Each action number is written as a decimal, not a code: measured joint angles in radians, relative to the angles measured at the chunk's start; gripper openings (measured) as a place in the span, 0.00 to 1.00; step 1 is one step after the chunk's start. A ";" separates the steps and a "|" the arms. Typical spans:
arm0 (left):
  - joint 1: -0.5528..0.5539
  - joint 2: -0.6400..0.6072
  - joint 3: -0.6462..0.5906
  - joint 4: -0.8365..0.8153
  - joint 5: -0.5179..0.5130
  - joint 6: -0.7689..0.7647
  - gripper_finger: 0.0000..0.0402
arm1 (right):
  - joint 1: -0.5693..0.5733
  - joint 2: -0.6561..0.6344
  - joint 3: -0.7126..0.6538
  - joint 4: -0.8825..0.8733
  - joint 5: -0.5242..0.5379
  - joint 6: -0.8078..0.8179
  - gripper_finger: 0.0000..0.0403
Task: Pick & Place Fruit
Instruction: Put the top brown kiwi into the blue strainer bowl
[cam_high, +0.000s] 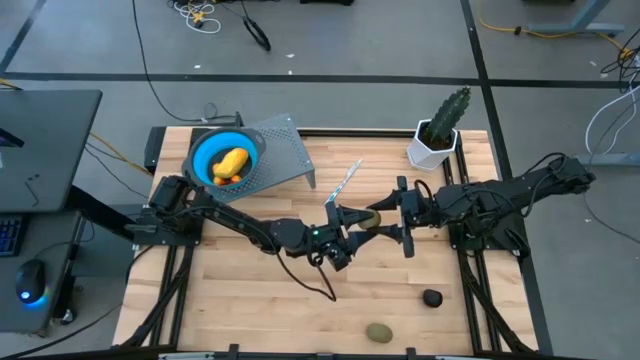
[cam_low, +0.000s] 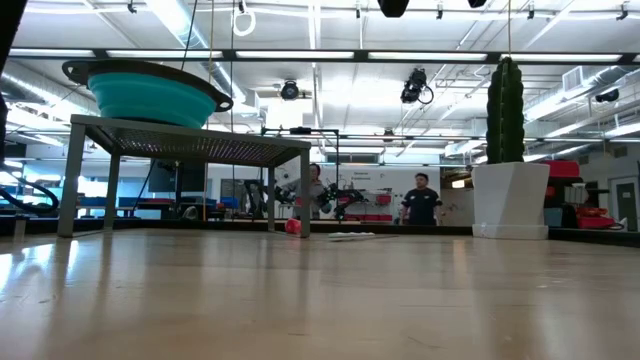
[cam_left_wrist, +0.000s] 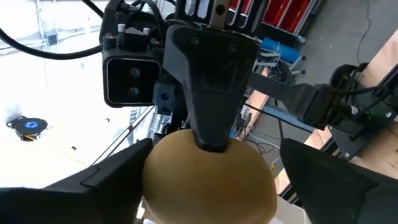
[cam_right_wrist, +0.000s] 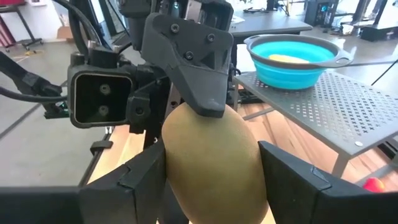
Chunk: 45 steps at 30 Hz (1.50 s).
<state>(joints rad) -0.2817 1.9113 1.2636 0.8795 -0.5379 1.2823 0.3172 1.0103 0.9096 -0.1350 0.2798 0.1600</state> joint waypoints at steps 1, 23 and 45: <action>0.000 0.000 0.000 0.000 0.000 0.000 0.92 | 0.000 0.000 0.000 0.003 -0.001 0.001 0.58; -0.007 0.007 -0.004 0.018 -0.026 0.065 0.94 | -0.002 0.031 0.000 0.021 -0.026 0.095 0.58; -0.010 0.007 -0.003 0.025 -0.033 0.076 0.82 | -0.003 0.033 0.002 0.001 -0.021 0.064 0.59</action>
<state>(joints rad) -0.2914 1.9181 1.2602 0.9049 -0.5711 1.3579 0.3145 1.0431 0.9112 -0.1337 0.2583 0.2236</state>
